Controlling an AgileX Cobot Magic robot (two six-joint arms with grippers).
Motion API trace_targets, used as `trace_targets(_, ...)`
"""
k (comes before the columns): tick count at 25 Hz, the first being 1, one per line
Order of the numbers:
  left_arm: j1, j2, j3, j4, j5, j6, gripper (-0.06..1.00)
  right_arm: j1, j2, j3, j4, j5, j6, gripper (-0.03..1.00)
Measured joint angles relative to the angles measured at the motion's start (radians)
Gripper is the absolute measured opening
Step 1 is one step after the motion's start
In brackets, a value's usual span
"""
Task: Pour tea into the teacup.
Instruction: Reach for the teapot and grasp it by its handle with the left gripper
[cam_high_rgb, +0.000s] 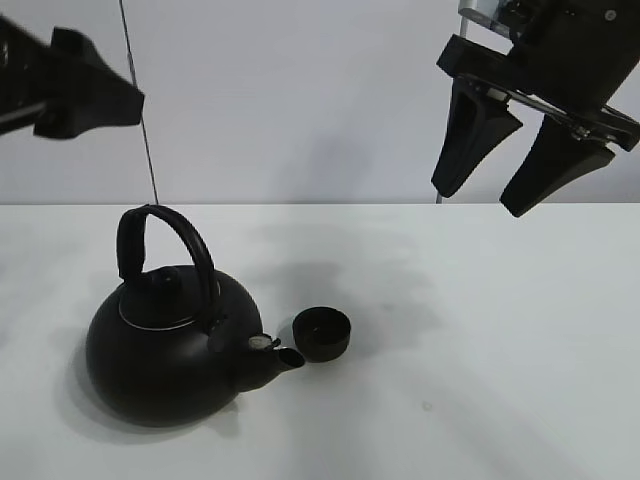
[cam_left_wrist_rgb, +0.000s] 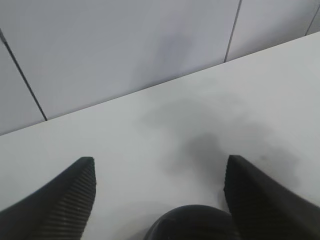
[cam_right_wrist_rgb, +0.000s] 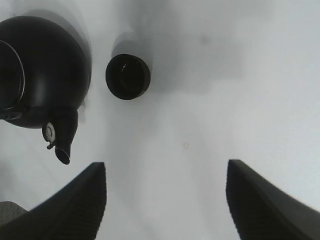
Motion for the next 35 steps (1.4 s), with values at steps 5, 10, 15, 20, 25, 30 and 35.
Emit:
trace_targets(5, 0.0, -0.009, 0.22, 0.063, -0.273, -0.053, 0.51, 0.0, 0.0, 0.0, -0.008, 0.0, 0.0, 0.47)
trace_targets(10, 0.0, -0.013, 0.344, 0.207, -0.509, -0.203, 0.5, 0.0, 0.0, 0.0, -0.012, 0.0, 0.0, 0.47)
trace_targets(15, 0.0, -0.019, 0.362, 0.289, -0.534, -0.247, 0.5, 0.0, 0.0, 0.0, -0.012, 0.0, 0.0, 0.47)
trace_targets(20, 0.0, 0.024, 0.362, 0.366, -0.532, -0.251, 0.5, 0.0, 0.0, 0.0, -0.012, 0.001, 0.0, 0.47)
trace_targets(25, 0.002, 0.176, 0.362, 0.385, -0.616, -0.244, 0.5, 0.0, 0.0, 0.0, -0.017, 0.006, 0.0, 0.47)
trace_targets(30, 0.082, 0.284, 0.362, 0.39, -0.748, -0.237, 0.47, 0.0, 0.0, 0.0, -0.018, 0.008, 0.0, 0.47)
trace_targets(35, 0.198, 0.307, 0.361, 0.443, -0.811, -0.259, 0.47, 0.0, 0.0, 0.0, -0.019, 0.008, 0.0, 0.47)
